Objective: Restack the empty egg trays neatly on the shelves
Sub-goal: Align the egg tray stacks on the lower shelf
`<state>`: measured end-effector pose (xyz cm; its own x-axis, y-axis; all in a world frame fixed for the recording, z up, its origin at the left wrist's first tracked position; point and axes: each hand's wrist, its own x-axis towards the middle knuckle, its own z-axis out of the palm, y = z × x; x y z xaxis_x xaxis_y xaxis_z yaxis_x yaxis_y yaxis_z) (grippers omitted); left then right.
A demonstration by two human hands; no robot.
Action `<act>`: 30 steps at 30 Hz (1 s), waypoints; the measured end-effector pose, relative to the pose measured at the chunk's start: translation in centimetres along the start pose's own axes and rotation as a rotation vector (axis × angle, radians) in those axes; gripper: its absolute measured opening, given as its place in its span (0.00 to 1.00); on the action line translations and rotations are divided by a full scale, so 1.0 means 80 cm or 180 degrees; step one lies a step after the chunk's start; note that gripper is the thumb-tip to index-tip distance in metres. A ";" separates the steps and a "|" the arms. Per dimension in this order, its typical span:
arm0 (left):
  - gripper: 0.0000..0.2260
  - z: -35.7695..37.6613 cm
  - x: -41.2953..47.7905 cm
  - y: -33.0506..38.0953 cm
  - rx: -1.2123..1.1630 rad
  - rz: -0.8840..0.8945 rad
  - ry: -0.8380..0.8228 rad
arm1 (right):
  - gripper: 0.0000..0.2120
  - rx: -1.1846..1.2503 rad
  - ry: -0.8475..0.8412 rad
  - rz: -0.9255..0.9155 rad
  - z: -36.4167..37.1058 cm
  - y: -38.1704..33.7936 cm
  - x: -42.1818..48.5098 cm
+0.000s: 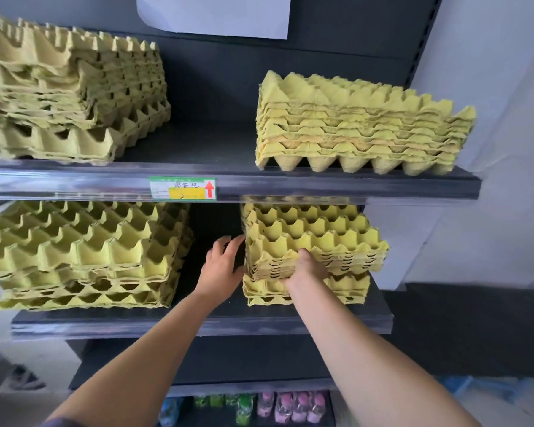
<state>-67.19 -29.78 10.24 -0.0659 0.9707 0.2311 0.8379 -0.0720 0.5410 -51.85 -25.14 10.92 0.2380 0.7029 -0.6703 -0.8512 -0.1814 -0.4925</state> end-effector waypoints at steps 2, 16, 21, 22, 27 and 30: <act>0.32 -0.002 0.005 0.010 0.0271 0.0147 0.0025 | 0.17 -0.0863 -0.0121 -0.0094 -0.010 -0.025 -0.024; 0.52 0.028 0.021 0.064 0.2564 0.1582 -0.0077 | 0.16 -0.2388 -0.0681 -0.0133 -0.092 -0.176 0.021; 0.47 0.050 0.032 0.085 0.2590 0.1959 0.0024 | 0.08 -0.2711 -0.0823 -0.0283 -0.081 -0.206 0.047; 0.43 0.053 0.036 0.088 0.2567 0.1992 0.0079 | 0.08 -0.2733 -0.0865 -0.0325 -0.076 -0.212 0.053; 0.36 0.071 0.050 0.117 0.2503 0.1805 0.0096 | 0.20 -0.2578 -0.1078 -0.0430 -0.045 -0.230 0.088; 0.27 0.093 0.054 0.135 0.2433 0.1259 -0.0197 | 0.34 -0.2906 -0.1245 -0.0554 -0.035 -0.225 0.110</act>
<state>-54.43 -24.67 11.07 0.3189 0.9192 0.2311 0.9291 -0.2550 -0.2678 -33.07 -17.61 12.31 0.0152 0.9163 -0.4001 -0.0964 -0.3970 -0.9128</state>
